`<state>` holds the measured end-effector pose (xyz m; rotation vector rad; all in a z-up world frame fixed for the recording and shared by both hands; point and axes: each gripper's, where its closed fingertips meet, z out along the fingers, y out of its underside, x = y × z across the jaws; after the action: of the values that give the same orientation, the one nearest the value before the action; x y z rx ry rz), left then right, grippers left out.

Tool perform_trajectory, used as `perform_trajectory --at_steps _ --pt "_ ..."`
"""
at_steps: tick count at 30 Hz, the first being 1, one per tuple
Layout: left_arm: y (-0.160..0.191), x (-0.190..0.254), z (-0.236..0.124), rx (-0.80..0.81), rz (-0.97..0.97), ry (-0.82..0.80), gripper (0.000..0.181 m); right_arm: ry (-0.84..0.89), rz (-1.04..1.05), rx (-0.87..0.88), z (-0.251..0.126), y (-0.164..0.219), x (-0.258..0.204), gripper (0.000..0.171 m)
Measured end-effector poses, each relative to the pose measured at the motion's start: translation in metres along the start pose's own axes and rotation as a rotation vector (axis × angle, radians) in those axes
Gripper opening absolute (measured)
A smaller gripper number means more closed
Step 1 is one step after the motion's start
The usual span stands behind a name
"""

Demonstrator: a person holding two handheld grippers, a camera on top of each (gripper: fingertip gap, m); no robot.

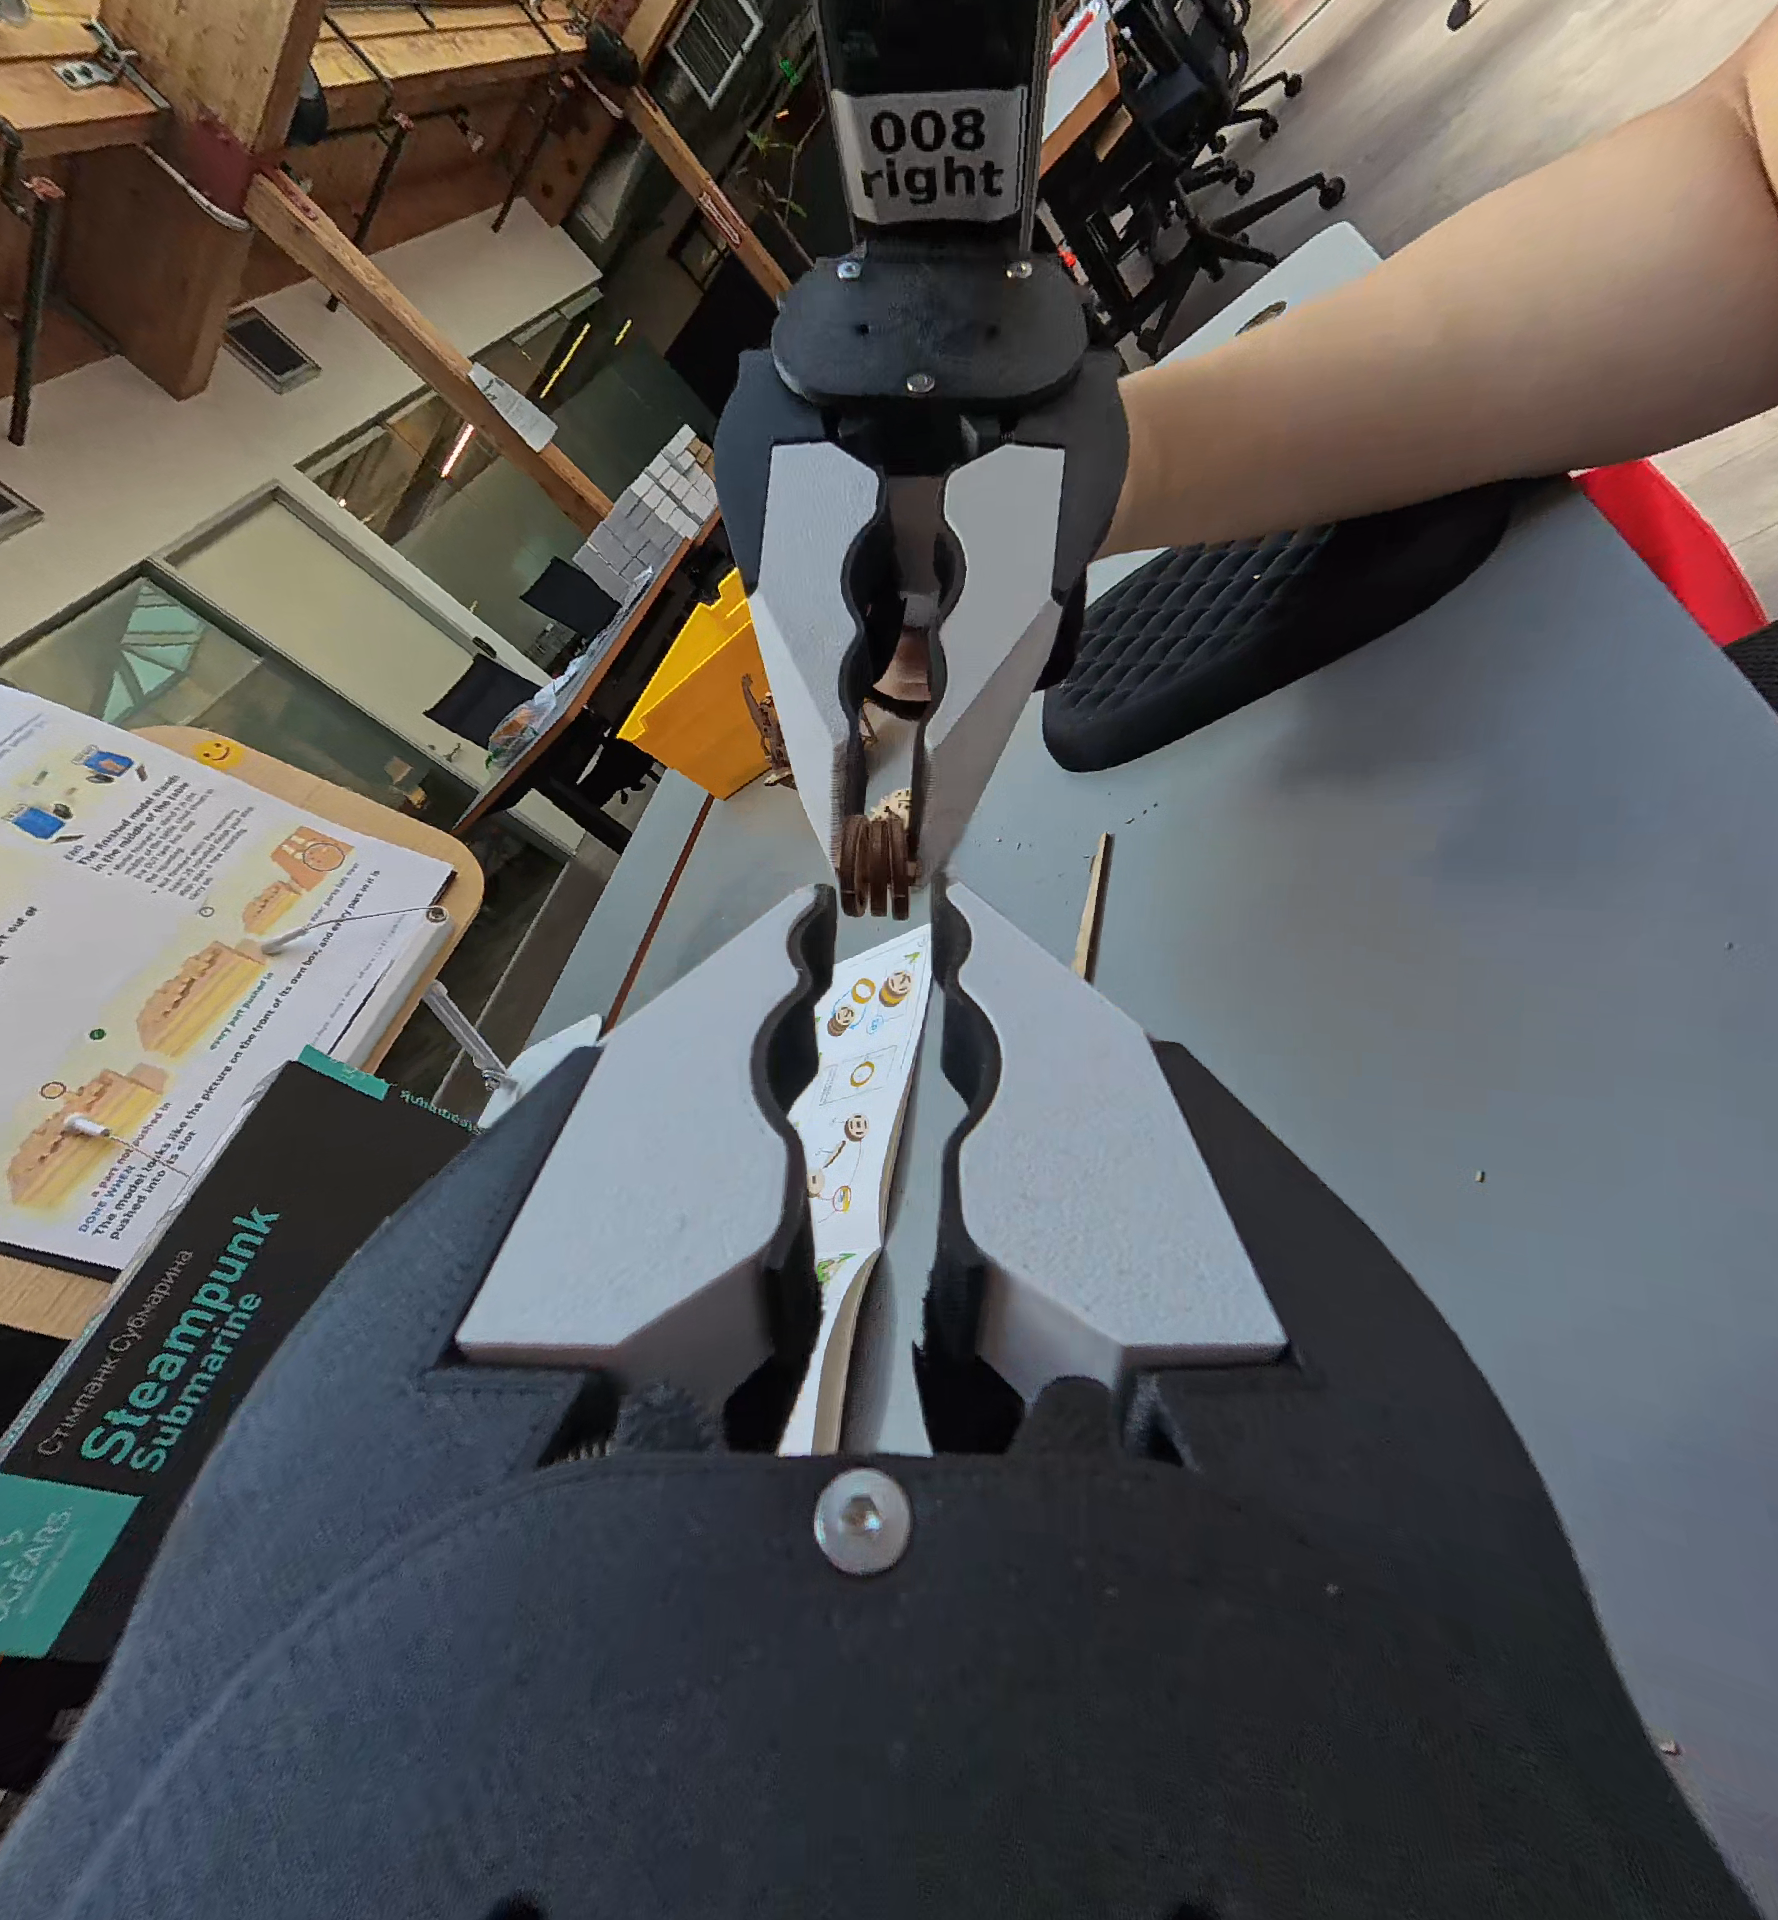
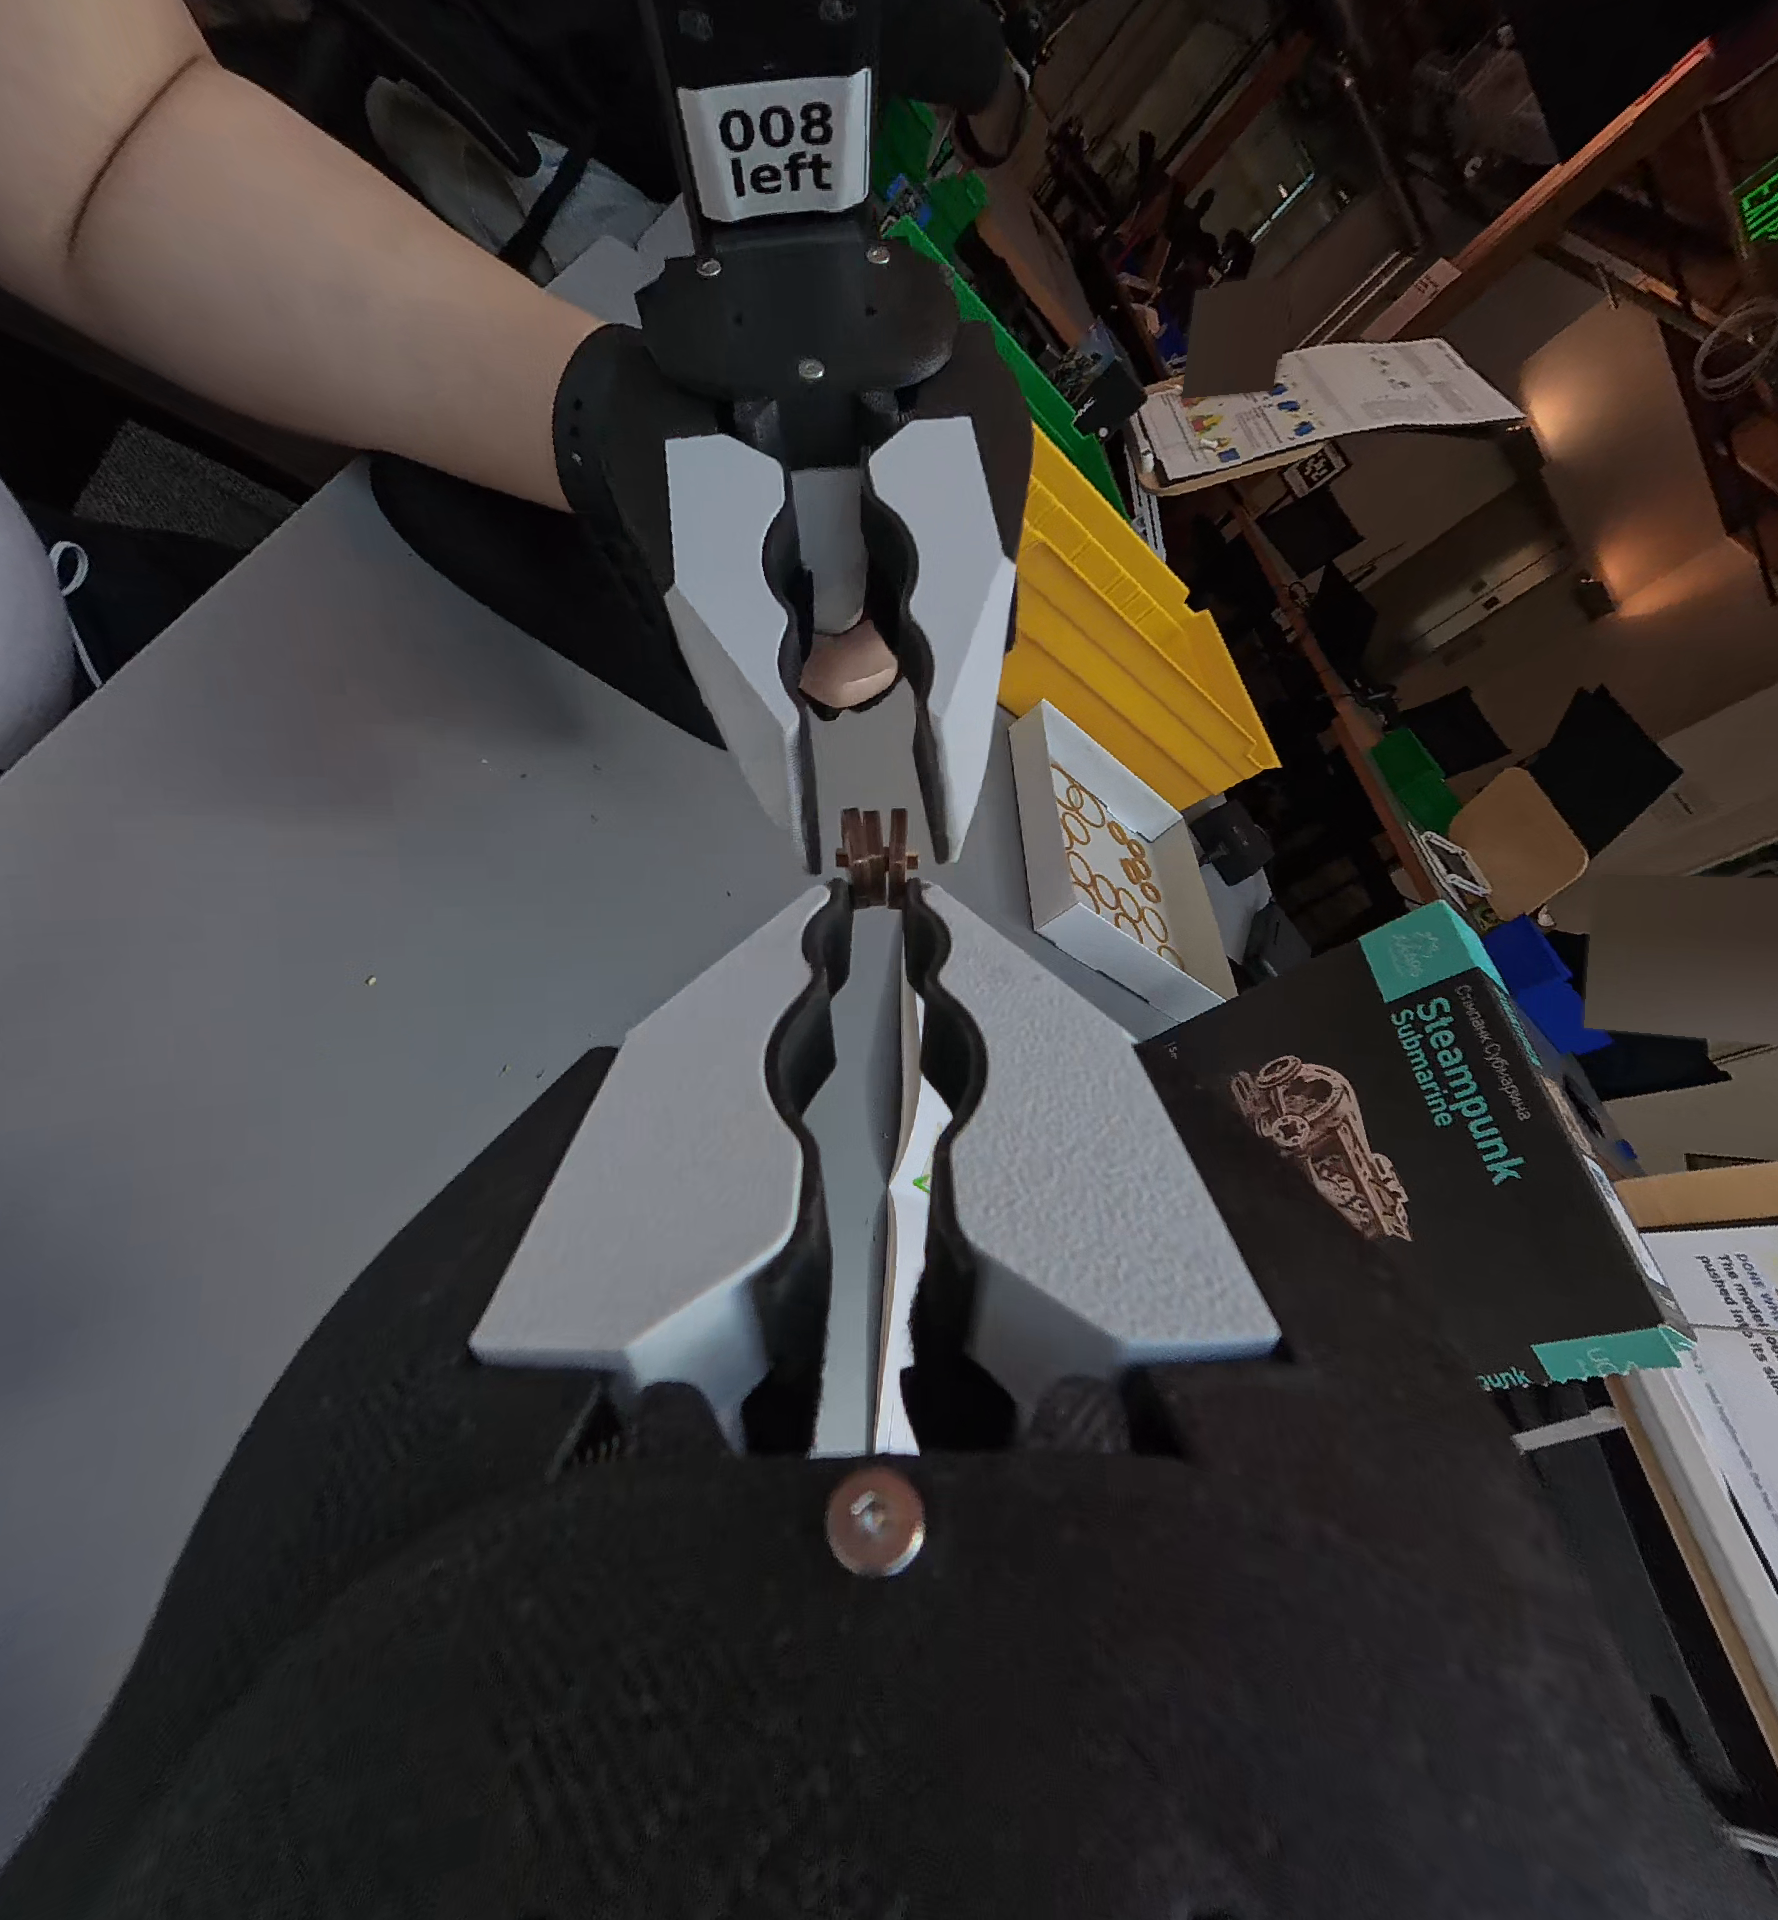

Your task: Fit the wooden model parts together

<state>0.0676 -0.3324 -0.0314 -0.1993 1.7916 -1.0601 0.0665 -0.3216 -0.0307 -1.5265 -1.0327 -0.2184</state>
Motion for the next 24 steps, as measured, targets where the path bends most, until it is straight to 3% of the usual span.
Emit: perform_trajectory --at_steps 4,14,24 --pt "0.002 0.002 0.001 -0.014 0.022 0.003 0.011 -0.022 0.005 0.000 -0.002 0.000 -0.003 0.009" --pt "-0.022 -0.005 -0.005 0.140 -0.135 0.020 0.010 0.005 0.043 0.122 -0.009 -0.022 0.003 0.009" --pt "-0.005 -0.005 -0.001 0.064 -0.196 0.045 0.011 -0.022 0.136 0.047 -0.005 -0.012 0.004 0.010"
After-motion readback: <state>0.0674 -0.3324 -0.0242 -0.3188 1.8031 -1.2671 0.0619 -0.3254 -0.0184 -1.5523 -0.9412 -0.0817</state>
